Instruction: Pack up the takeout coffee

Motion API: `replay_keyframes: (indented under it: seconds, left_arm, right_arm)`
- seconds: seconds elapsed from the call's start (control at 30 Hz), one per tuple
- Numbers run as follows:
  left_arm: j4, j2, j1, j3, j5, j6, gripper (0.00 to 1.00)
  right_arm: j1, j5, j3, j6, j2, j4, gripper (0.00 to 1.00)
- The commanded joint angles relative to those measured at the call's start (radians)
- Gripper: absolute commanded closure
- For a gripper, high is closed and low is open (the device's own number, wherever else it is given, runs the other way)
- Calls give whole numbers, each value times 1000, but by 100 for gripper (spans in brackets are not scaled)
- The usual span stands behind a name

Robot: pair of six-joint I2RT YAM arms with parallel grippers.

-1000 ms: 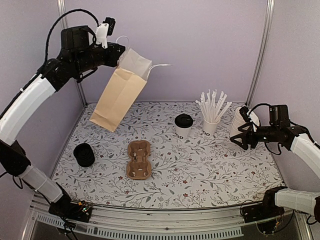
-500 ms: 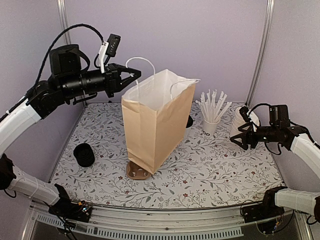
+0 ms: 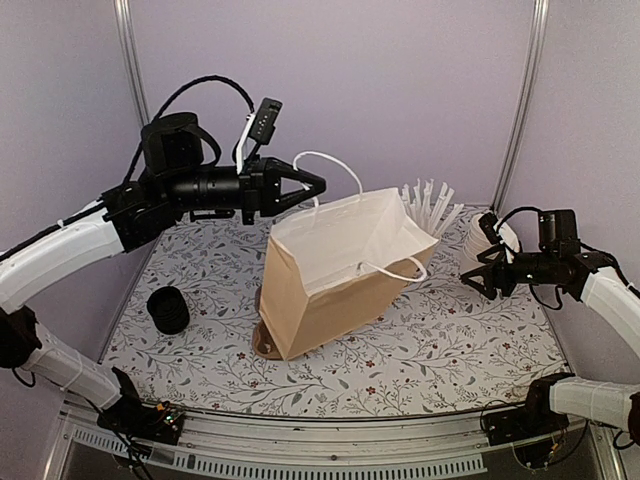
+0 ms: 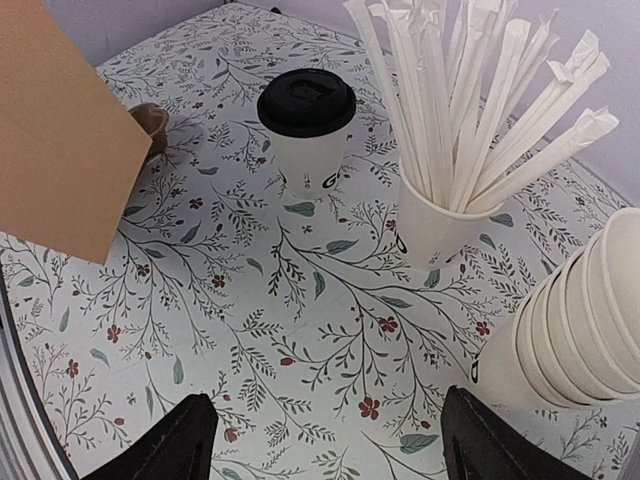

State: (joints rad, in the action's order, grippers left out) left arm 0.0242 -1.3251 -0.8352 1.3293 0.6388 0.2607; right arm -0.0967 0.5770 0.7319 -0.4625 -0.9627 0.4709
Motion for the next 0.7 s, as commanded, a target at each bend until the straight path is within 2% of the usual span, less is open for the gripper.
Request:
replay_keyframes:
  seconds: [0.0,0.17,0.4,0.67]
  left_arm:
    - [-126,-54,-12,-6,103,20,100]
    - [-177,-123,-12,-12,149,13,100]
    - [-159,-228,-2,36,199,-31,100]
    - [-179,-386,44,136,361,-19,100]
  right_arm:
    - [7,-17,-5,9,16,-6,20]
    - [16,-16,-7,8,28,-7,19]
    - [19,-14,-8,8,25,-8,20]
    - [19,-15,-9,6,24,-8,19]
